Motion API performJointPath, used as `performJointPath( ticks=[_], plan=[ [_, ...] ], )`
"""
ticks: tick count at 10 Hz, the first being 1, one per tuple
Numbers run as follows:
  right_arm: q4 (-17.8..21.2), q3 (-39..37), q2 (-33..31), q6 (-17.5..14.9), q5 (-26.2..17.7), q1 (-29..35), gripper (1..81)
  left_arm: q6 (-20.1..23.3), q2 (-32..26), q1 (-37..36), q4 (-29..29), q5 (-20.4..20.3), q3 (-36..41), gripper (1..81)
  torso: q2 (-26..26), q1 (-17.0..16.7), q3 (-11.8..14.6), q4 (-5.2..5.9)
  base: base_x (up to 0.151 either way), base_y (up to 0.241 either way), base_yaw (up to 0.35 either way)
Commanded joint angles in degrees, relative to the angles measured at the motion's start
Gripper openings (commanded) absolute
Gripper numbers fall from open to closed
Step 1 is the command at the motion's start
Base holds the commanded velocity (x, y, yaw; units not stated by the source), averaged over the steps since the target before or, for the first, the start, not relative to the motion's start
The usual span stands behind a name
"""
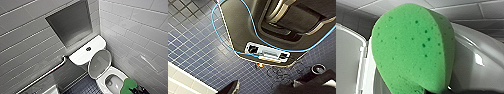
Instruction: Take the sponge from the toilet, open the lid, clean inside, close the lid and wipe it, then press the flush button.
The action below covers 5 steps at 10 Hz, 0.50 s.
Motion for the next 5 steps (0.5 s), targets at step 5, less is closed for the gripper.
performJointPath(
  ticks=[5],
  plan=[
    [3.48, 6.65, -7.45, 0.62, 8.49, -11.16, 1.0, 0.58, -0.05, 1.92, 0.33, 5.41, -0.43, 81.1, 0.0, 0.0, 0.0, 0.02, 0.0, 0.0, 0.0]
  ],
)
